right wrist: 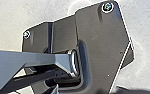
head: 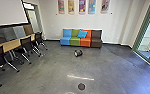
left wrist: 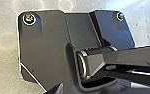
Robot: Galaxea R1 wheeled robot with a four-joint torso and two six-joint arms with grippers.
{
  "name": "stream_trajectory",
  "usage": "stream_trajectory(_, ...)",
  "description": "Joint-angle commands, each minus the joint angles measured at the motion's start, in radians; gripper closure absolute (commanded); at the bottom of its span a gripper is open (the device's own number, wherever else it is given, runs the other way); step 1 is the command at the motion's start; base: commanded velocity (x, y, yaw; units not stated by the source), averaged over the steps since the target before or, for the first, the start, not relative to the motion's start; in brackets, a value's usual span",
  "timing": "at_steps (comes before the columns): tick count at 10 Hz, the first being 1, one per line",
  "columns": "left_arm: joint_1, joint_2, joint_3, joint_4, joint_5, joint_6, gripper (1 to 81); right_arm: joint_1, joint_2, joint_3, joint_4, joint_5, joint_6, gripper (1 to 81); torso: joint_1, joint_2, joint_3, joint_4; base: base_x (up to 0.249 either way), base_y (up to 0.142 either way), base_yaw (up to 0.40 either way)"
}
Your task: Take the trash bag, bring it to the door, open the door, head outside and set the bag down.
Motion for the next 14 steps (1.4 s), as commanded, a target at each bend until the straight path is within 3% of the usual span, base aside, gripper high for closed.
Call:
stream_trajectory(1, -0.016, -0.001, 0.005, 0.001, 0.055, 0.006, 1.0, 0.01, 0.003, 0.002, -0.01, -0.051, -0.003, 1.0, 0.0, 0.0, 0.0, 0.0, 0.1, 0.0, 0.0)
stream_trajectory(14, -0.016, 0.005, 0.005, -0.001, 0.055, 0.006, 1.0, 0.008, 0.023, -0.034, -0.012, -0.049, -0.003, 1.0, -0.001, 0.0, 0.0, 0.0, 0.131, 0.0, 0.0)
